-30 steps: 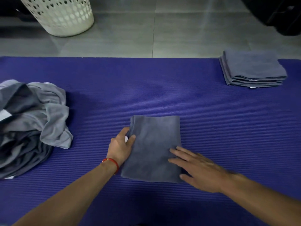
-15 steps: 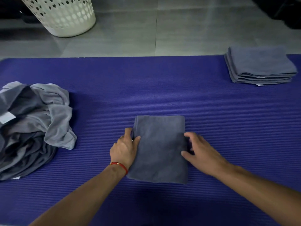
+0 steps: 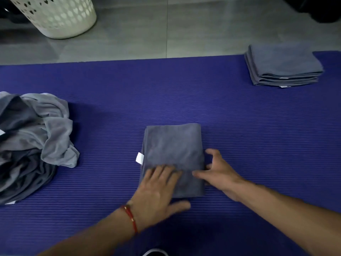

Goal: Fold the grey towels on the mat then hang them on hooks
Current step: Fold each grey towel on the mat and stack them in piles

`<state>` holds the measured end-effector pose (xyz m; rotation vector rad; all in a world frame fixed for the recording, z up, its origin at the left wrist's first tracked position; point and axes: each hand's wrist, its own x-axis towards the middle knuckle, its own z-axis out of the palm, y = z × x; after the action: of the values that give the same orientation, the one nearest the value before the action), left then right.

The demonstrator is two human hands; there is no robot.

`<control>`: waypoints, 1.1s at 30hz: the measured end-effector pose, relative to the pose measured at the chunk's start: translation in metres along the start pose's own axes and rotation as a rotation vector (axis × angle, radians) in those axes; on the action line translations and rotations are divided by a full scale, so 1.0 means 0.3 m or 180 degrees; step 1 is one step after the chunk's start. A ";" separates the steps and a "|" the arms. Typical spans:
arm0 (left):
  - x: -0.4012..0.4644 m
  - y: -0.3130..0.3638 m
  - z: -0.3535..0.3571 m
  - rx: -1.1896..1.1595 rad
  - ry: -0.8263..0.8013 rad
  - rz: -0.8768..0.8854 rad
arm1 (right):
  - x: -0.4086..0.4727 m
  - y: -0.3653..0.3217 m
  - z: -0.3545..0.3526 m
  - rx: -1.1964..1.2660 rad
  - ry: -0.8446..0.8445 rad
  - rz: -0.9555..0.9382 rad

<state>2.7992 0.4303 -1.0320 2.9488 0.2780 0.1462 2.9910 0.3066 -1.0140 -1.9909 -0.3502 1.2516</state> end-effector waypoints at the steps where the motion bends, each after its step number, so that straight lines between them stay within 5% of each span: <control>1: -0.018 0.029 0.017 0.0020 -0.0236 0.0019 | 0.001 -0.007 0.000 0.0397 -0.0100 0.0075; 7: 0.040 -0.011 -0.050 -0.0674 0.0188 -0.0758 | -0.048 -0.089 -0.027 0.1237 -0.0433 -0.0344; 9: 0.078 -0.033 -0.165 -0.1069 0.0287 -0.1087 | -0.050 -0.111 -0.070 0.0538 -0.0188 -0.0841; 11: 0.144 -0.066 -0.298 -0.1411 0.0403 -0.1176 | -0.022 -0.129 -0.127 -0.0950 0.0088 -0.1407; 13: 0.234 -0.098 -0.433 -0.1671 0.0343 -0.1120 | 0.025 -0.160 -0.168 -0.1314 0.0050 -0.1588; 20: 0.610 -0.084 -0.773 -0.3085 -0.0682 -0.1770 | 0.058 -0.285 -0.384 0.1442 -0.0949 -0.0952; 24: 0.802 -0.027 -0.878 -0.4078 -0.0704 -0.1996 | -0.042 -0.400 -0.613 0.2030 -0.0307 -0.0898; 28: 0.964 0.067 -0.995 -0.4992 -0.0674 -0.1846 | -0.188 -0.511 -0.873 0.2682 -0.0373 -0.1392; 33: 1.110 0.175 -1.107 -0.5417 -0.0748 -0.1840 | -0.322 -0.599 -0.994 0.2100 0.0115 -0.1555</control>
<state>3.0961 0.4988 -0.6700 1.1279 0.5582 -0.0512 3.2280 0.2410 -0.7494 -1.2628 -0.3254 0.8645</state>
